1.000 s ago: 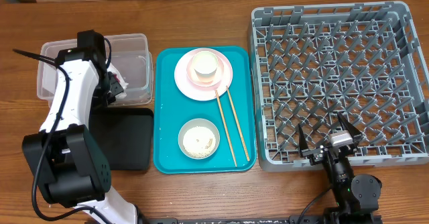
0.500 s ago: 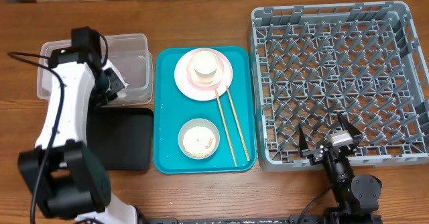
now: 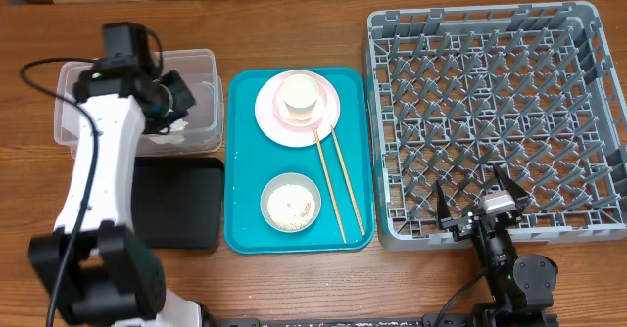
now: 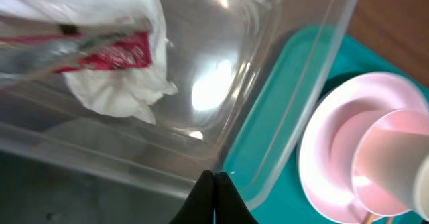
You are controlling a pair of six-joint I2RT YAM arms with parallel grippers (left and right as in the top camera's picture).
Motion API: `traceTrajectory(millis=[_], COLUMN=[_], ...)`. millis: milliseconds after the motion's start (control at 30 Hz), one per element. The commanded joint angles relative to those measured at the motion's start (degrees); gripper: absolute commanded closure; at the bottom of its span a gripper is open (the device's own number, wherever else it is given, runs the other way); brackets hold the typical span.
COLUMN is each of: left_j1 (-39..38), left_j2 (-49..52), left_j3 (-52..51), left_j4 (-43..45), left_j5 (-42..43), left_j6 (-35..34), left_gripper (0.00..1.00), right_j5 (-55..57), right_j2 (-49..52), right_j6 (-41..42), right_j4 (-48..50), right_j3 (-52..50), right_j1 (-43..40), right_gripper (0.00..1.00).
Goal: Sort waste into correct bins and load items into the dishwasher
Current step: 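Move the wrapper with the left gripper into the clear bin and release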
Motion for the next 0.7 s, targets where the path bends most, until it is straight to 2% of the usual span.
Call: traceTrajectory(millis=[0, 367, 667], left_j1=[-1.51, -1.99, -1.99], left_j2=[4.28, 5.62, 5.46], left_j3=[-0.94, -0.76, 2.05], left_j4=[0.11, -7.50, -8.41], left_j5=[0.81, 0.57, 0.61], left_j6=[2.82, 5.16, 5.84], left_gripper=[0.96, 0.96, 0.96], right_j5=[-0.31, -0.31, -0.31], right_j2=[-0.52, -0.52, -0.52], right_j6=[0.22, 0.20, 0.20], right_j4=[0.24, 0.24, 0.24], right_j3=[-0.59, -0.59, -0.59], right_j1=[-0.15, -0.15, -0.15], right_gripper=[0.00, 0.00, 0.00])
